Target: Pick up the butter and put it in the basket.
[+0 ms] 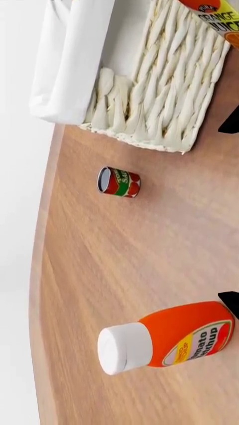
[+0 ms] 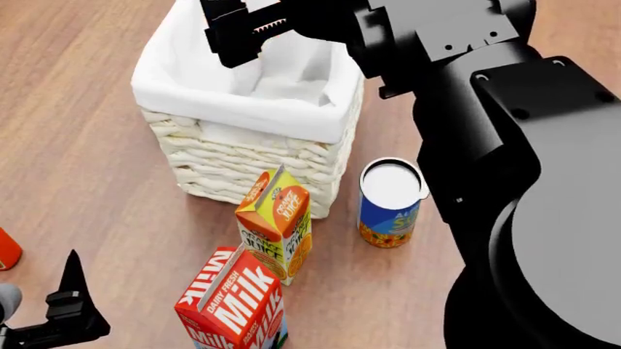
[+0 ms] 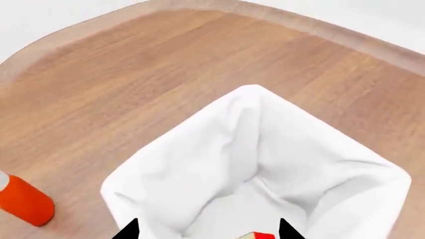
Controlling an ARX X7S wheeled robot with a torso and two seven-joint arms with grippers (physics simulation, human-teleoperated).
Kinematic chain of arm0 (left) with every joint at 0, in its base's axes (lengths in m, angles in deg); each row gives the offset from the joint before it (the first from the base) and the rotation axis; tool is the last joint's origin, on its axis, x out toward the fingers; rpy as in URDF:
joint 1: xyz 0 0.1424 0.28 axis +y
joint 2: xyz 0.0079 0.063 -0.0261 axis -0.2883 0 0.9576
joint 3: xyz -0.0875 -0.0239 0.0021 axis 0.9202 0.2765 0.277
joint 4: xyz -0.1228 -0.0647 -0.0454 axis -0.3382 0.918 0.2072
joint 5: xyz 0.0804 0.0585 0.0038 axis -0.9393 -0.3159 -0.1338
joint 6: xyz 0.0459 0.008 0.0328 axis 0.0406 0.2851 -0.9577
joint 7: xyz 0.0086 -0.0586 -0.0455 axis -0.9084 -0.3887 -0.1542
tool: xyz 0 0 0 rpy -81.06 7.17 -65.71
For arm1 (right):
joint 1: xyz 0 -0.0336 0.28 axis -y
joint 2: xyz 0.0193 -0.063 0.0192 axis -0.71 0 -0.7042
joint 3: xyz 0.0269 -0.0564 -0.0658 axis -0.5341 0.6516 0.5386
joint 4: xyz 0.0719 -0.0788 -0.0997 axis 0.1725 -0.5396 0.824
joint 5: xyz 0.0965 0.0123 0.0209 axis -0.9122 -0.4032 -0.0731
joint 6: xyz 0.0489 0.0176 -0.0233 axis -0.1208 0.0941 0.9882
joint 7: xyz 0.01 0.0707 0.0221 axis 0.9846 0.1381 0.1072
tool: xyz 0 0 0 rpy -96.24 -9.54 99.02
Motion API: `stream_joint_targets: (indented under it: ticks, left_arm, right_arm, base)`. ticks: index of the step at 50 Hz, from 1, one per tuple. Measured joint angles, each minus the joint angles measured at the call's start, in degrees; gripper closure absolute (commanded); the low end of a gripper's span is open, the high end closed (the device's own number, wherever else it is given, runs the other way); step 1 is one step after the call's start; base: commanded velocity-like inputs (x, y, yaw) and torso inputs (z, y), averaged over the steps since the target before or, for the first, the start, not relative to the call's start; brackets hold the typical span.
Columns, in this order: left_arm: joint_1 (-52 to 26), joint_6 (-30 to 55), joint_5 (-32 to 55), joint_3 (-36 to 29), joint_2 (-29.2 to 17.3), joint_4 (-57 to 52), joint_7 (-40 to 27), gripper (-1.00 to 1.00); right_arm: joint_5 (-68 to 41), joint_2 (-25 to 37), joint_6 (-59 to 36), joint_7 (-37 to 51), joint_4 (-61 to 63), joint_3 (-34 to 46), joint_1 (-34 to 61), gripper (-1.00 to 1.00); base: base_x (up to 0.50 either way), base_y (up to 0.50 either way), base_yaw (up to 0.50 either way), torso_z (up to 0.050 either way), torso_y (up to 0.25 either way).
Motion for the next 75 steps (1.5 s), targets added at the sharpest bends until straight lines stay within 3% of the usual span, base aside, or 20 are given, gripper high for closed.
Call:
stream_joint_targets:
  ticks: [18, 45, 75]
  left_arm:
    - [0.1, -0.6, -0.2, -0.3, -0.2, 0.3, 0.2, -1.00]
    - [0.6, -1.5, 0.3, 0.2, -0.8, -1.0, 0.1, -1.00]
    - [0.0, -3.8, -1.0, 0.0, -1.0, 0.8, 0.9, -1.00]
  right_arm:
    - [2.5, 1.3, 10.2, 2.3, 1.5, -0.9, -0.5, -1.00]
    - [12.1, 23.0, 29.7, 28.3, 41.5, -1.4, -5.6, -1.00]
    - [23.0, 45.9, 33.7, 52.1, 77.7, 1.9, -10.1, -1.00]
  base:
    - [0.00, 0.00, 0.00, 0.000, 0.000]
    - [0.00, 0.00, 0.00, 0.000, 0.000]
    - [0.00, 0.00, 0.00, 0.000, 0.000]
